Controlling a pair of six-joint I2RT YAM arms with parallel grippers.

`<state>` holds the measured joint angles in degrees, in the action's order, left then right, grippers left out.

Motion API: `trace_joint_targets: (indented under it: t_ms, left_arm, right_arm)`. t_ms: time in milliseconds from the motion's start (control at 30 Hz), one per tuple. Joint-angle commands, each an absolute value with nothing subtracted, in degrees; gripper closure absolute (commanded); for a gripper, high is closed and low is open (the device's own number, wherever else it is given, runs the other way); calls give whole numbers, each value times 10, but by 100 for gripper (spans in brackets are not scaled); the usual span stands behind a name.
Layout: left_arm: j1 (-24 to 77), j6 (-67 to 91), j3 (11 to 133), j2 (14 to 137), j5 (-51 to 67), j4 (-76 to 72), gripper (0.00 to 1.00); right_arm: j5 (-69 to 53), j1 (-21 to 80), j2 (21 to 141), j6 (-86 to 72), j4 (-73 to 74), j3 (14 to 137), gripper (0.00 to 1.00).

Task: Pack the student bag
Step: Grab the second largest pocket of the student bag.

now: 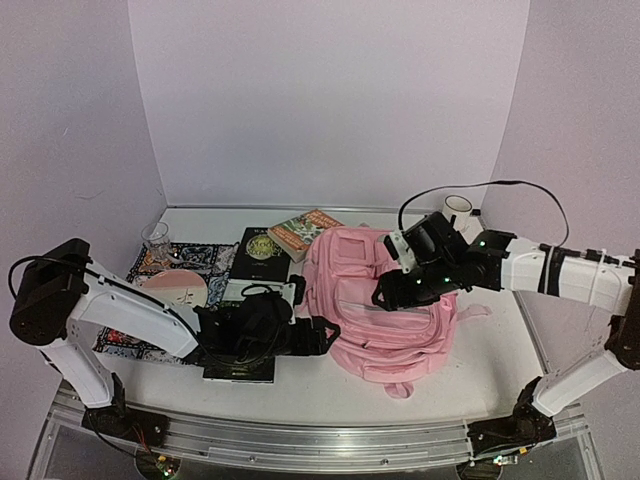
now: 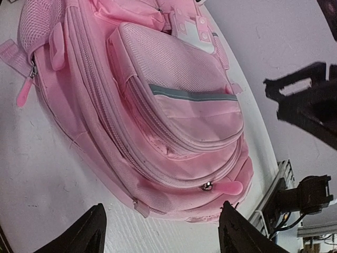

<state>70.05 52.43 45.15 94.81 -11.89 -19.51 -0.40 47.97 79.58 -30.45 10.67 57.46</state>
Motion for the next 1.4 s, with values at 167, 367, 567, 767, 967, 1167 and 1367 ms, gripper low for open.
trace_joint_targets:
  t_ms: [167,367,567,767,967,1167,1367]
  left_arm:
    - [689,635,471,982,-77,-201,26]
    - [689,637,498,1009,-56,-202,27]
    - [689,635,519,1024,-50,-202,32]
    - [689,637,531,1038,-47,-202,45]
    - [687,644,536,1049,-50,-203,63]
    - [680,652,532,1047,-53,-204,87]
    - [672,656,514,1029,-61,-204,100]
  right_arm:
    - [-77,526,745,-441,81,490,44]
    - [-100,534,754,-494,-13,439,47]
    - [-123,537,794,-515,-81,424,52]
    - [-108,537,821,-524,-98,415,62]
    - [-82,538,821,-532,-97,403,78]
    - [-77,538,804,-527,-79,396,95]
    - [-66,538,773,-496,-31,397,100]
